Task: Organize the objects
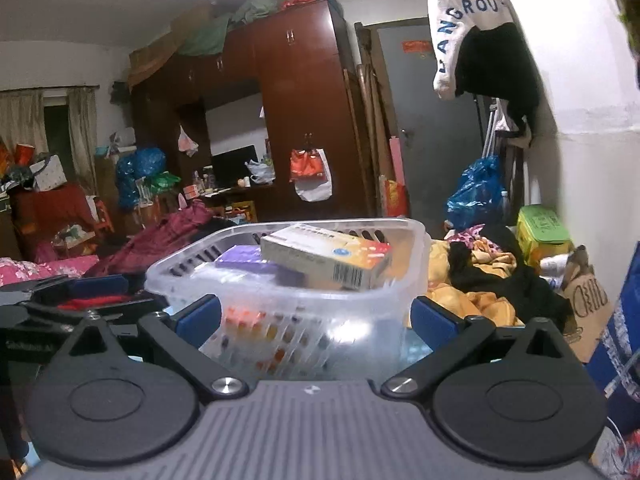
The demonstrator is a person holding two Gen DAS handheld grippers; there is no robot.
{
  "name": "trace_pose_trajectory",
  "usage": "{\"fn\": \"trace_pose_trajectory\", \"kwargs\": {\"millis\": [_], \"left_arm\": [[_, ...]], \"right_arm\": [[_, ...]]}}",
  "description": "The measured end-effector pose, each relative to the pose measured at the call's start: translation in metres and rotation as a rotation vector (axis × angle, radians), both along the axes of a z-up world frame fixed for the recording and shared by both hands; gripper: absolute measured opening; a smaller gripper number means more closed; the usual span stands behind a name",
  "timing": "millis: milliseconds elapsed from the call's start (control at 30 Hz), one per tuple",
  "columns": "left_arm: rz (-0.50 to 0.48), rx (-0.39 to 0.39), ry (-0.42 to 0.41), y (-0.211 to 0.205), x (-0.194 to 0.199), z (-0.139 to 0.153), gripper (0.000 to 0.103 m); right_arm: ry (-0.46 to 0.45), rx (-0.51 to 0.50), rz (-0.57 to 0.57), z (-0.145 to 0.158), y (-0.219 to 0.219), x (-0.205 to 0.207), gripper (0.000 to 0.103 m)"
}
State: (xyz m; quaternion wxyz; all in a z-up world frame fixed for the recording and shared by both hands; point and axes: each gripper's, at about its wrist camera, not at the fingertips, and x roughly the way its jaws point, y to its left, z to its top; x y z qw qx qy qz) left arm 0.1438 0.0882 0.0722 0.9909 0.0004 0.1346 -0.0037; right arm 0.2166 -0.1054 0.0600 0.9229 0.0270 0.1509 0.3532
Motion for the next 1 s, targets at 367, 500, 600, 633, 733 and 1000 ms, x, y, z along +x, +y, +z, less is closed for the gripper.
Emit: {"fn": "trace_pose_trajectory", "kwargs": {"millis": [367, 500, 600, 633, 733, 1000], "left_arm": [[0.001, 0.019, -0.028, -0.026, -0.076, -0.001, 0.096], [0.018, 0.033, -0.057, -0.033, -0.103, 0.005, 0.096], [0.036, 0.049, -0.068, -0.037, -0.108, 0.013, 0.096], [0.045, 0.049, -0.067, -0.037, -0.108, 0.015, 0.096], [0.058, 0.041, -0.054, -0.036, -0.104, 0.014, 0.096], [0.062, 0.05, -0.02, -0.036, -0.101, 0.006, 0.096]], "right_arm": [[-0.106, 0.063, -0.03, 0.0, -0.033, -0.105, 0.103], [-0.054, 0.068, 0.04, -0.001, -0.038, -0.121, 0.103], [-0.078, 0.037, -0.007, 0.004, -0.03, -0.119, 0.103], [-0.08, 0.032, -0.016, 0.005, -0.027, -0.118, 0.103], [-0.053, 0.023, -0.008, 0.006, -0.018, -0.104, 0.103], [-0.055, 0.008, -0.021, -0.007, -0.019, -0.112, 0.103]]}}
